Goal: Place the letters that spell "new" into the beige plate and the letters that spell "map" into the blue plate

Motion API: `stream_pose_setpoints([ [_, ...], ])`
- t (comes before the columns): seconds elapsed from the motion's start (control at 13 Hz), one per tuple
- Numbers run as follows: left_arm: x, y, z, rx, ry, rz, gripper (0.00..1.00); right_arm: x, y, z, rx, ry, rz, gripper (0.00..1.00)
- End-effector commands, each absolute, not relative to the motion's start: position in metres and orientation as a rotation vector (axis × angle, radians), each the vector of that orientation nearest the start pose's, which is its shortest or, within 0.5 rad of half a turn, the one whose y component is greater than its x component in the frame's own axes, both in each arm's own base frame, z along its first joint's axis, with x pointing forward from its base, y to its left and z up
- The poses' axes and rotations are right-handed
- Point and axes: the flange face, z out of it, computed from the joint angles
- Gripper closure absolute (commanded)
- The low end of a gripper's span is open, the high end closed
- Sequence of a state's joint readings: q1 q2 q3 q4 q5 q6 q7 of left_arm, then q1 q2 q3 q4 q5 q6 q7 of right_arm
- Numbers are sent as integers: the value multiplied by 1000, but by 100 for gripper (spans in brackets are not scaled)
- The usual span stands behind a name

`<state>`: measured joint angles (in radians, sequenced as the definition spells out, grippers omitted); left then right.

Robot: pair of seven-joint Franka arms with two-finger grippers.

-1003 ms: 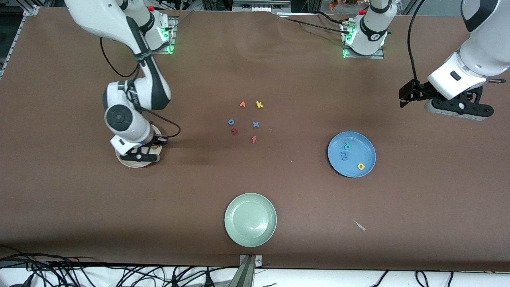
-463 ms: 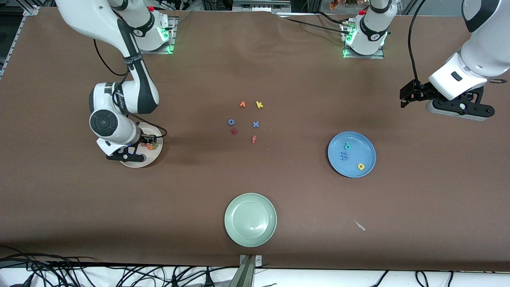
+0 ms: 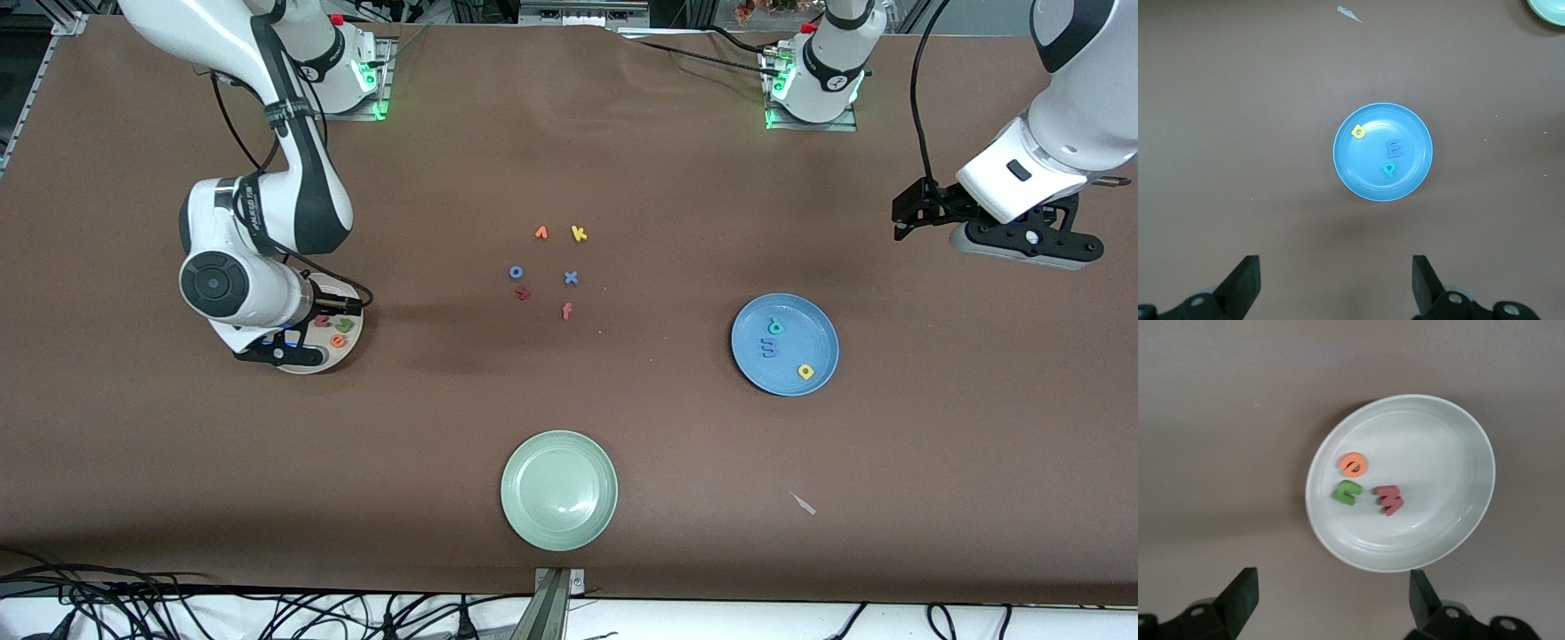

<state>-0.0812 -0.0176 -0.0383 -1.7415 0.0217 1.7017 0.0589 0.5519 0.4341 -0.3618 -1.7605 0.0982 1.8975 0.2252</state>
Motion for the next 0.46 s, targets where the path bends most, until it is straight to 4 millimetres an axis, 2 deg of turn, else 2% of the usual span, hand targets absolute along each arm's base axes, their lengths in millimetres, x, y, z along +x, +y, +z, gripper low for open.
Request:
stream_pose_setpoints([
  [0.0, 554, -63, 570, -3134, 278, 48, 0, 603, 147, 340, -3204, 117, 421, 0],
  [0.39, 554, -63, 570, -3134, 278, 48, 0, 609, 158, 404, -3198, 58, 491, 0],
])
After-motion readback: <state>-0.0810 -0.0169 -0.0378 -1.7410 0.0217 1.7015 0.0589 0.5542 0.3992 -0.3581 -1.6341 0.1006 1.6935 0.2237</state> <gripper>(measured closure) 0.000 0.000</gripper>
